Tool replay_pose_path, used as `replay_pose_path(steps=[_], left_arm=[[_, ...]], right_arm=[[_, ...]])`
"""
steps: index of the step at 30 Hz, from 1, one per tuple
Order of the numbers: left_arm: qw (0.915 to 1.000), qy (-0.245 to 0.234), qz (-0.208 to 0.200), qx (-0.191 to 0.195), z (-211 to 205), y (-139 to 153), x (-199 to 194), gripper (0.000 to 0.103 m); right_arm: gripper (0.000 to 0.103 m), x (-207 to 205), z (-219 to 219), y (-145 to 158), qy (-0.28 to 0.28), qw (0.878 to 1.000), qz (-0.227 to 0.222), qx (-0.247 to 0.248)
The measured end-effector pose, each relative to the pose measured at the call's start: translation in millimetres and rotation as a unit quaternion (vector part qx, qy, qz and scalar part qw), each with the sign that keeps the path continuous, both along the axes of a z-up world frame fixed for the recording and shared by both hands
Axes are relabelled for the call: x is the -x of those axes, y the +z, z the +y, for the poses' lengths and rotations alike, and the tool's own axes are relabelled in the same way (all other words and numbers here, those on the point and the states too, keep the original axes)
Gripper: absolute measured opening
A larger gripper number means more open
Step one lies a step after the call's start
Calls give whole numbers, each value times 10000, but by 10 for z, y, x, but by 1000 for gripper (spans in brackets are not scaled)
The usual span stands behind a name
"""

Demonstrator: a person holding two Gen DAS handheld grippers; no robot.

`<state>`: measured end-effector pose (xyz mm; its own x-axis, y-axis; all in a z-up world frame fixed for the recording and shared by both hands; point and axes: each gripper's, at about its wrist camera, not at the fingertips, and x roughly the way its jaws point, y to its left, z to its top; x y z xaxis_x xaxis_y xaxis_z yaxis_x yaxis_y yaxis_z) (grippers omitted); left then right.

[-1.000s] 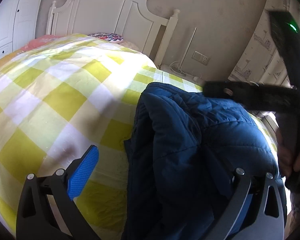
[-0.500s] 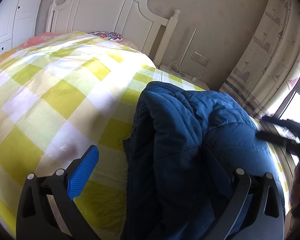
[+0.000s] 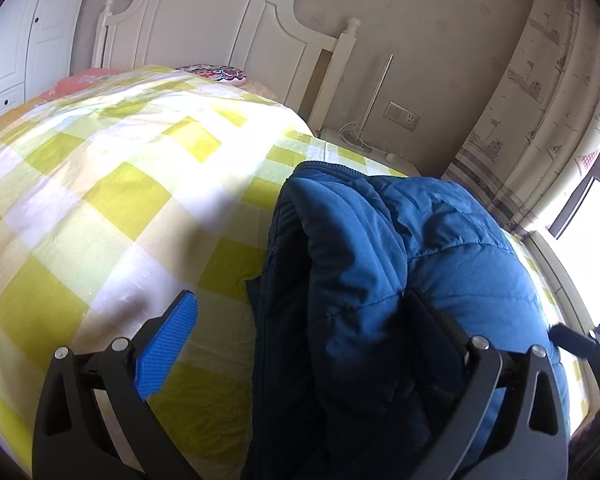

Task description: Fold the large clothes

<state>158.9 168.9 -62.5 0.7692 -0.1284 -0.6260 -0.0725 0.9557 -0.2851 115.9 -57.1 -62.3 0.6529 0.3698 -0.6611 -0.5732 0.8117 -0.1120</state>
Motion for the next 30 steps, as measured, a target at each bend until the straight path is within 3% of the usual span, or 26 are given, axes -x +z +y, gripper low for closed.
replay_pose_path(steps=[4,7,9,15,18,20,22,23,24,26,30], left_arm=[[10000,36,22,-37,-2,2,-10,101],[10000,39,13,-38,2,2,-11,101],[10000,39,-2,-64,-1,5,-7,101],[9996,-12,227,-139,21,147,17,101],[9999,-6,-159,-15,19,374,179,101],[9992,-258,-288,44,-73,447,222,101],[9976,-654,-141,-203,-274,386,178,101],[9954,-728,98,-622,-422,265,116,101],[9951,-721,103,-675,-458,186,101,101],[9977,-611,14,-305,-364,119,110,101],[9963,-777,328,184,-214,76,103,101]], right_arm=[[96,177,-95,152,59,10000,-54,-37],[96,318,-93,52,329,9992,-162,173],[97,332,-184,-65,322,9995,-59,-40],[97,494,-241,62,369,9993,-33,74],[97,594,-306,55,338,9991,-234,52],[97,533,-359,-24,322,9994,-5,-100],[99,460,-400,-121,262,9990,228,-279],[99,461,-401,-132,283,9989,235,-285],[99,472,-394,-125,304,9990,214,-238],[99,488,-384,-114,310,9991,212,-172],[99,479,-479,-46,309,9977,385,-474]])
